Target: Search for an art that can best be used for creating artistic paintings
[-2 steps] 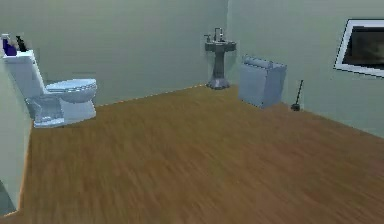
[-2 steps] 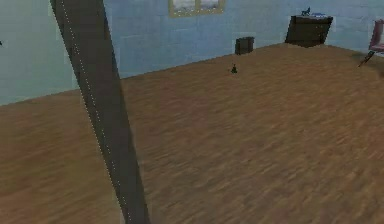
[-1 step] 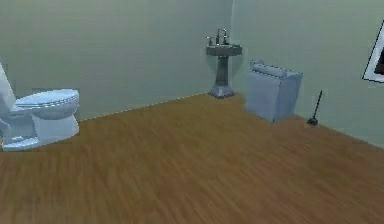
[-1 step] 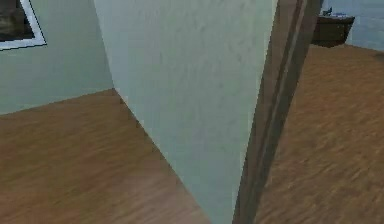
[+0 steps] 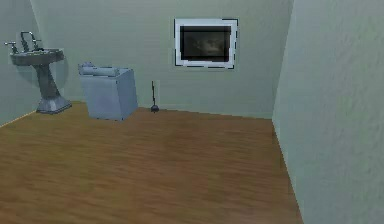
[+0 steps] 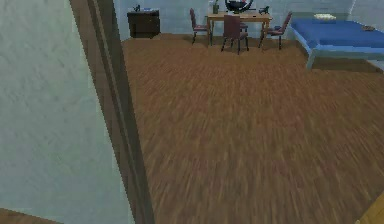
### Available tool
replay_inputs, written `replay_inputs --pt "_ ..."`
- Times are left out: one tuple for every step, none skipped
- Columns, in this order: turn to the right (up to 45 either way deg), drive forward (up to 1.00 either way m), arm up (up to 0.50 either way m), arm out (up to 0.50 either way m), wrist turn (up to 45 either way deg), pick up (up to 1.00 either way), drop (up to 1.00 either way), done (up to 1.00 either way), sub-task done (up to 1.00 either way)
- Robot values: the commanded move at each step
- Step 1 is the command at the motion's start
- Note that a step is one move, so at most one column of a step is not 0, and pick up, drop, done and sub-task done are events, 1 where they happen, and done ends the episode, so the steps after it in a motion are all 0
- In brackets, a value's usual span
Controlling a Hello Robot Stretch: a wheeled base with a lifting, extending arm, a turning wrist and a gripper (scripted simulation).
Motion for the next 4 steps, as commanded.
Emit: replay_inputs --pt "9.0 0.0 0.0 0.0 0.0 0.0 0.0 0.0 0.0" --pt "3.0 0.0 0.0 0.0 0.0 0.0 0.0 0.0 0.0" --pt "0.0 1.0 0.0 0.0 0.0 0.0 0.0 0.0 0.0" --pt "0.0 1.0 0.0 0.0 0.0 0.0 0.0 0.0 0.0"
